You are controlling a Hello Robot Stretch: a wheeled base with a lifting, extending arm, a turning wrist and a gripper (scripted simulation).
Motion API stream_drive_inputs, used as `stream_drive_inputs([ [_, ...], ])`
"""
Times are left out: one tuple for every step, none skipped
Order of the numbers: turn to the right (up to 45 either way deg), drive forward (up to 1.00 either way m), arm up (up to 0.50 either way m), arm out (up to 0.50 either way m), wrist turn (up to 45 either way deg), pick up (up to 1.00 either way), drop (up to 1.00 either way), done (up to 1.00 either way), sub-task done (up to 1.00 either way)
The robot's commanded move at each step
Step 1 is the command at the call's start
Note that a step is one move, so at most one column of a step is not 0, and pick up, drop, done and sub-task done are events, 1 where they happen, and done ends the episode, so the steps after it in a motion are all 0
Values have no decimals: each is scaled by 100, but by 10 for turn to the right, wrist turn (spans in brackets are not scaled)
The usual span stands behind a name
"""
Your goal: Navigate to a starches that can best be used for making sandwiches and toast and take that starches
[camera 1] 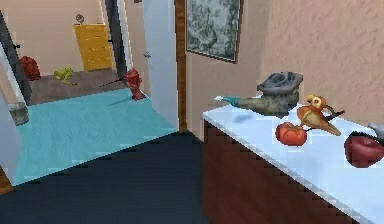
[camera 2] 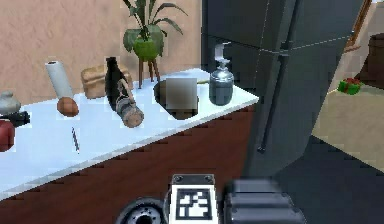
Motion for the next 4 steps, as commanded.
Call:
stream_drive_inputs([
  [0, 0, 0, 46, 0, 0, 0, 0, 0],
  [0, 0, 0, 0, 450, 0, 0, 0, 0],
  [0, 0, 0, 0, 450, 0, 0, 0, 0],
  [0, 0, 0, 0, 450, 0, 0, 0, 0],
])
